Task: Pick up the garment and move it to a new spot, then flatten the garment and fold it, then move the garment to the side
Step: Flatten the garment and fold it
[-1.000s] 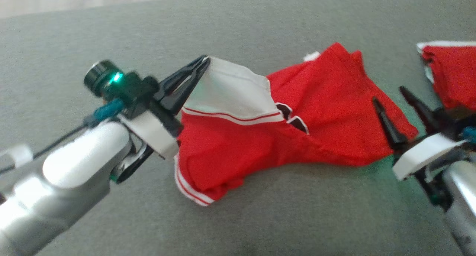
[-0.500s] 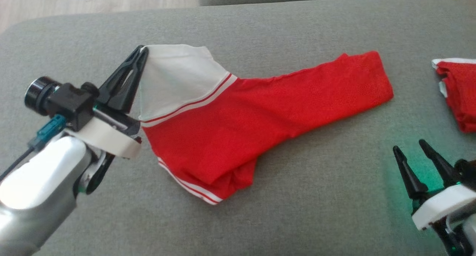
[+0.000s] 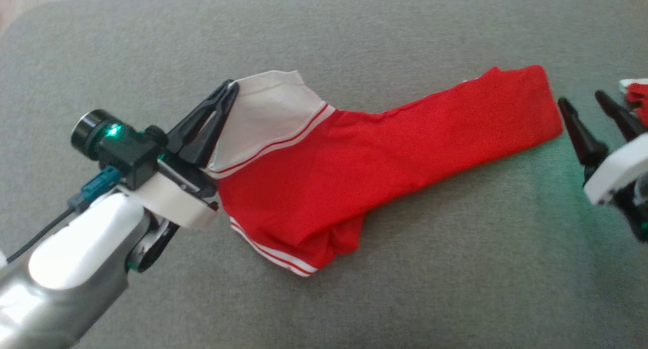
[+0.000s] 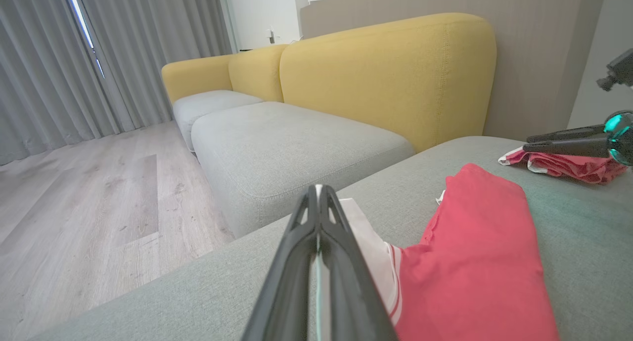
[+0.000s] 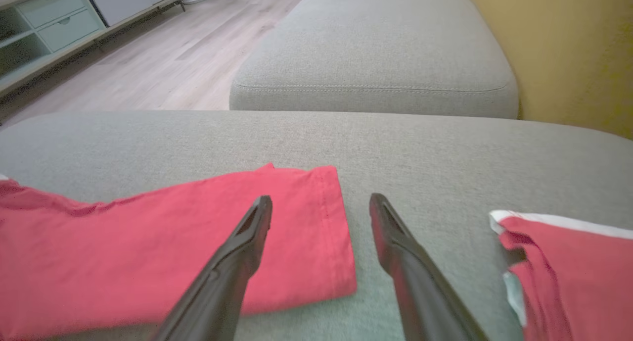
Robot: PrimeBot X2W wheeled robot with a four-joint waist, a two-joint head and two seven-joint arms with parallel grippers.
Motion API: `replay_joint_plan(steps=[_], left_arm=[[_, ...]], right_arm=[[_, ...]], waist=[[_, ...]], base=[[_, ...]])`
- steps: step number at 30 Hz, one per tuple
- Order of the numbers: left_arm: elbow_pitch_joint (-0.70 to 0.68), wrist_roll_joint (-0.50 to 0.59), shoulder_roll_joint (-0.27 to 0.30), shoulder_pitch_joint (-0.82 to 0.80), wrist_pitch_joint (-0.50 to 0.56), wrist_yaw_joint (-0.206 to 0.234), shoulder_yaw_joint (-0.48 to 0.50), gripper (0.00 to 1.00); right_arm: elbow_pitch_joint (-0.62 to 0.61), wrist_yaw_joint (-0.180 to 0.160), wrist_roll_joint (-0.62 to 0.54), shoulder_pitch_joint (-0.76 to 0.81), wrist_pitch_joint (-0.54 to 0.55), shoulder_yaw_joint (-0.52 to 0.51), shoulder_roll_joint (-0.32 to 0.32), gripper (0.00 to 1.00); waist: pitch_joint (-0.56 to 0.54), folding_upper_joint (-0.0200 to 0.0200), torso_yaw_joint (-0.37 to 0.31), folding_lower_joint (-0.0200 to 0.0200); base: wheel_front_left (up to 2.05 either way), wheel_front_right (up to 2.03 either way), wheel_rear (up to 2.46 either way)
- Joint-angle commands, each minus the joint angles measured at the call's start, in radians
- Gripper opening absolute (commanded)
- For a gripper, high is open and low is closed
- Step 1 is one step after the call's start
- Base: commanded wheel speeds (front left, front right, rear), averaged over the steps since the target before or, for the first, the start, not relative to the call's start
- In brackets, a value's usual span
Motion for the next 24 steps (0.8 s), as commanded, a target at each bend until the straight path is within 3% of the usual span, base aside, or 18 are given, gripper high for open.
replay_joint_plan(steps=[1, 10, 21, 22, 24], left_arm=[[-0.011, 0.008, 0.026, -0.067, -0.004, -0.007, 0.043, 0.0], [0.023, 0.039, -0.044, -0.139, -0.001, -0.048, 0.016, 0.0], [0.068, 0.062, -0.097, -0.182, -0.003, -0.071, 0.005, 0.0], [0.072, 0.063, -0.1, -0.183, -0.003, -0.073, 0.005, 0.0], [0.079, 0.064, -0.105, -0.184, -0.003, -0.077, 0.005, 0.0]], right_arm=[[0.0, 0.007, 0.032, -0.025, 0.016, 0.016, -0.03, 1.0], [0.116, 0.007, 0.255, -0.183, 0.125, 0.076, -0.112, 1.0], [0.154, 0.007, 0.346, -0.244, 0.166, 0.174, -0.185, 1.0], [0.157, 0.007, 0.352, -0.247, 0.166, 0.183, -0.186, 0.95], [0.161, 0.007, 0.366, -0.254, 0.164, 0.2, -0.19, 0.72]], waist=[[0.017, 0.0, 0.021, -0.0001], [0.089, 0.0, 0.097, -0.0001], [0.14, 0.0, 0.134, -0.0001], [0.142, 0.0, 0.135, -0.0001], [0.146, 0.0, 0.136, -0.0001]], base=[[0.0, 0.0, 0.0], [0.0, 0.0, 0.0], [0.0, 0.0, 0.0], [0.0, 0.0, 0.0], [0.0, 0.0, 0.0]])
